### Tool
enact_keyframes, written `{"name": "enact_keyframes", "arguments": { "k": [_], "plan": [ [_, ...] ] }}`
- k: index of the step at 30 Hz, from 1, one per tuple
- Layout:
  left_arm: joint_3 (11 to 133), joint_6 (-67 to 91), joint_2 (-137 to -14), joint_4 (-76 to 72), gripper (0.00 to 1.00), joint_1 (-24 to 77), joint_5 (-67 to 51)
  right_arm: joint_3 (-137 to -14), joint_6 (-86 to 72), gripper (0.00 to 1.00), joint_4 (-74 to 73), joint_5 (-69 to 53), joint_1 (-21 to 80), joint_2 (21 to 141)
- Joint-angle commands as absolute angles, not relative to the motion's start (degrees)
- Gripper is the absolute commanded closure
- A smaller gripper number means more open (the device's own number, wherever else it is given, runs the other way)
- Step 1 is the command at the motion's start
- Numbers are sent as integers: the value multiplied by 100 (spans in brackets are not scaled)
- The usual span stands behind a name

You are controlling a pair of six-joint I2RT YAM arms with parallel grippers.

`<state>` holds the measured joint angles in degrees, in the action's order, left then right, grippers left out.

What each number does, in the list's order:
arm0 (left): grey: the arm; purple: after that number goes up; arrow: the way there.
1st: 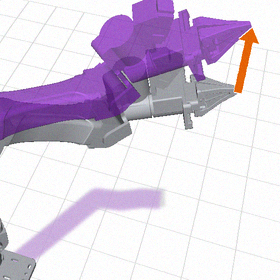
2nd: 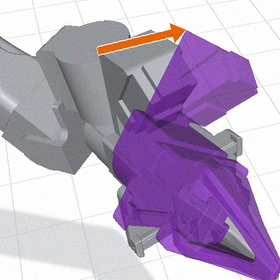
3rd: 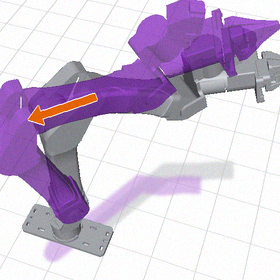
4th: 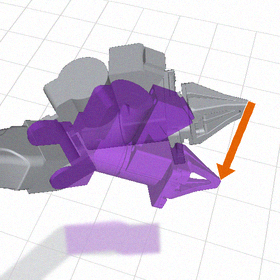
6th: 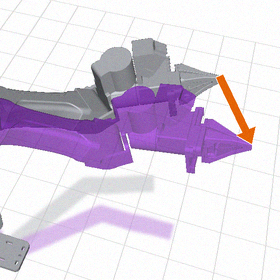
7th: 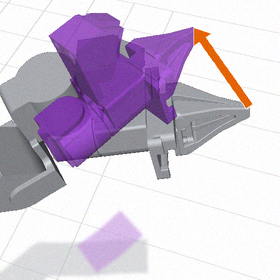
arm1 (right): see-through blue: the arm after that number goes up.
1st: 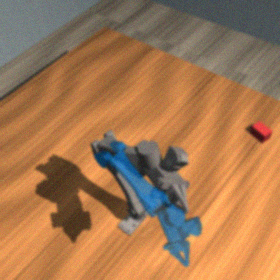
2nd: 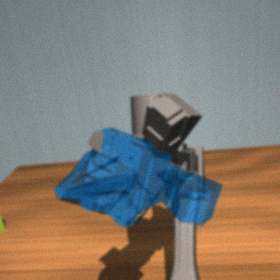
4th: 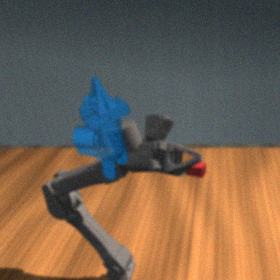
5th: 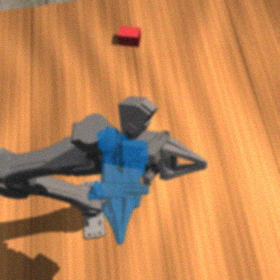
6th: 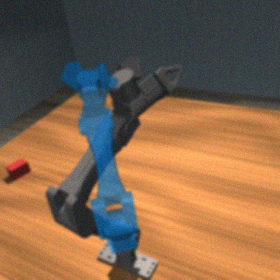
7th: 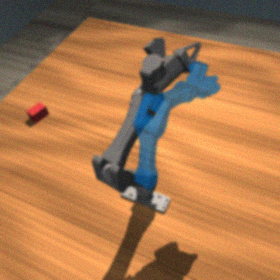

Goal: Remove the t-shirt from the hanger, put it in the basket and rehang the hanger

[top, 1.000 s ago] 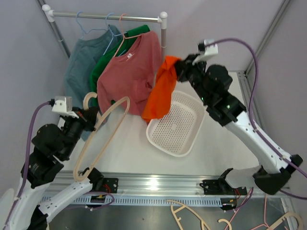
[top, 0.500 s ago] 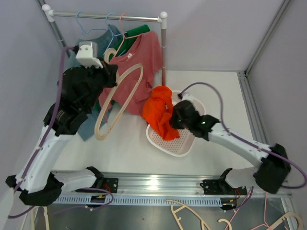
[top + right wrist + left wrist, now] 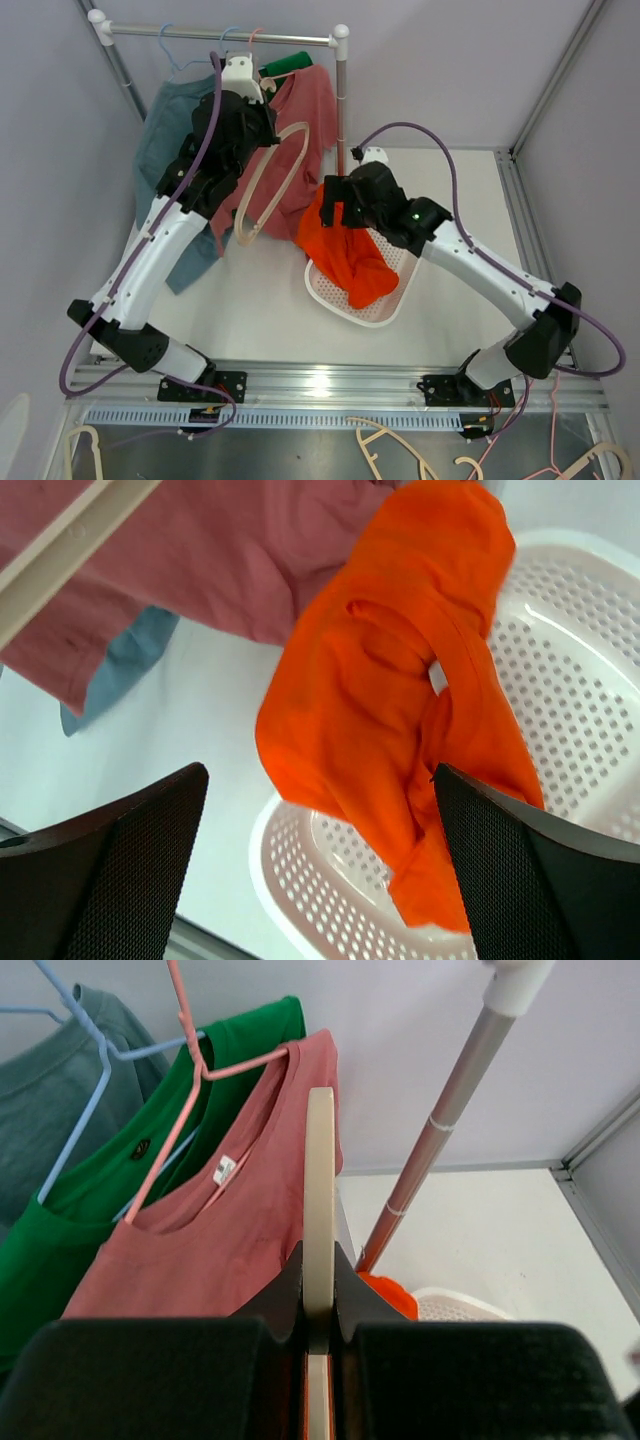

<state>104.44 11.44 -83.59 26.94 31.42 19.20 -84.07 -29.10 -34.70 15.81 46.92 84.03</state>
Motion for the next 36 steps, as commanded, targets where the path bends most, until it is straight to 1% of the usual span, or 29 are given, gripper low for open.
{"name": "enact_keyframes", "arguments": {
  "k": [1, 6, 10, 11, 12, 13, 14, 15, 16, 17, 18, 19, 20, 22, 23, 24, 25, 26, 27, 28, 29, 30, 34, 36],
  "plan": [
    [11030, 1011, -8550, 2285, 99, 2998, 1811, -8709, -2593, 1, -3411, 1214, 4579, 9269],
    [11477, 1063, -8911, 2163, 99, 2778, 1565, -9017, -2532, 0, -3059, 791, 4439, 10062],
    [11996, 1081, -9324, 2161, 99, 2619, 1380, -9404, -2400, 1, -3024, 914, 4438, 10555],
    [12101, 1072, -9508, 2214, 99, 2619, 1310, -9430, -2382, 2, -2928, 931, 4438, 10643],
    [12259, 1055, -9597, 2241, 99, 2619, 1275, -9431, -2356, 6, -2875, 940, 4430, 10670],
    [12322, 1046, -9650, 2276, 99, 2628, 1231, -9422, -2329, 30, -2831, 897, 4412, 10687],
    [12322, 1046, -9685, 2268, 99, 2628, 1213, -9431, -2338, 42, -2830, 905, 4403, 10722],
    [12296, 1055, -9694, 2259, 99, 2628, 1213, -9431, -2364, 59, -2839, 931, 4412, 10740],
    [12278, 1063, -9694, 2241, 99, 2628, 1230, -9413, -2373, 83, -2848, 958, 4412, 10723],
    [12226, 1063, -9677, 2215, 99, 2628, 1239, -9387, -2382, 86, -2848, 1054, 4421, 10705],
    [12226, 1046, -9668, 2171, 99, 2628, 1231, -9378, -2382, 83, -2865, 1116, 4447, 10644],
    [12199, 1046, -9651, 2162, 99, 2628, 1230, -9378, -2356, 73, -2909, 1142, 4465, 10609],
    [12217, 1046, -9650, 2171, 99, 2628, 1230, -9378, -2347, 70, -2935, 1169, 4465, 10591],
    [12217, 1046, -9642, 2153, 99, 2628, 1222, -9378, -2338, 71, -2979, 1169, 4474, 10503],
    [12217, 1046, -9624, 2145, 99, 2628, 1204, -9378, -2338, 69, -2997, 1160, 4474, 10477],
    [12225, 1046, -9624, 2136, 100, 2628, 1195, -9387, -2329, 65, -3014, 1151, 4474, 10468],
    [12243, 1037, -9633, 2144, 99, 2628, 1178, -9395, -2329, 53, -3041, 1151, 4482, 10459],
    [12252, 1037, -9633, 2136, 99, 2628, 1178, -9396, -2329, 51, -3050, 1143, 4491, 10450],
    [12269, 1037, -9633, 2101, 99, 2628, 1169, -9396, -2329, 53, -3059, 1125, 4491, 10450],
    [12278, 1028, -9668, 2101, 99, 2628, 1143, -9387, -2338, 73, -3102, 1142, 4491, 10441],
    [12322, 1028, -9677, 2101, 99, 2619, 1134, -9378, -2373, 83, -3129, 1177, 4483, 10433],
    [12348, 1037, -9694, 2101, 99, 2628, 1125, -9361, -2390, 100, -3129, 1195, 4491, 10407],
    [12393, 1046, -9756, 1996, 99, 2628, 1037, -9264, -2426, 100, -3173, 1282, 4535, 10178],
    [12428, 1046, -9765, 1951, 99, 2628, 993, -9097, -2443, 100, -3155, 1301, 4561, 9880]
  ]
}}
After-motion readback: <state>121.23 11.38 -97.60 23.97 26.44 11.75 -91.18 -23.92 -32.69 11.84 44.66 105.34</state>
